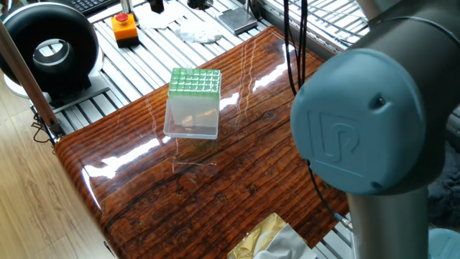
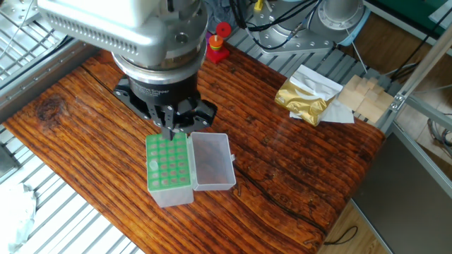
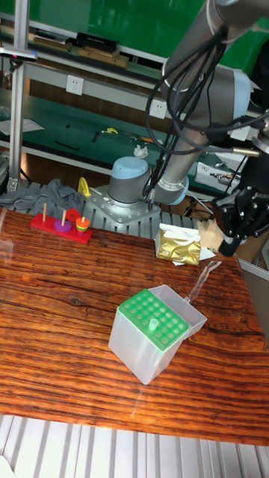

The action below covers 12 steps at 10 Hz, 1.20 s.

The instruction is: Insert a large pipette tip into the holder for large pipette tips

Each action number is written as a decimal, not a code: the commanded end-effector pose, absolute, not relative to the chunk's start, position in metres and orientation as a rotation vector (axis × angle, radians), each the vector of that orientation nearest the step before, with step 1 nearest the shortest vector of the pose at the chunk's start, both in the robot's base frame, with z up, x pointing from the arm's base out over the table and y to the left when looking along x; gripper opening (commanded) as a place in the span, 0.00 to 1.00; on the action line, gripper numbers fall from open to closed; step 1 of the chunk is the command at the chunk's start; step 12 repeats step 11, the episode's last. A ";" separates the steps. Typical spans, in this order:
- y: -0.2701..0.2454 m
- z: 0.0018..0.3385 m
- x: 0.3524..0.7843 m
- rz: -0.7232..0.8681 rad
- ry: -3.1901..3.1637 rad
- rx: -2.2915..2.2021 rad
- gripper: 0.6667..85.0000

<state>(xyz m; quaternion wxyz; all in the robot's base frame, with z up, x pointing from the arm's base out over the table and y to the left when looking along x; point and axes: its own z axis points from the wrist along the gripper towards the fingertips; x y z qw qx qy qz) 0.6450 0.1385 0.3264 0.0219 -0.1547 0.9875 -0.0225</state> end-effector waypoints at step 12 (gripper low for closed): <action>0.182 0.336 0.655 0.103 3.016 -0.426 0.00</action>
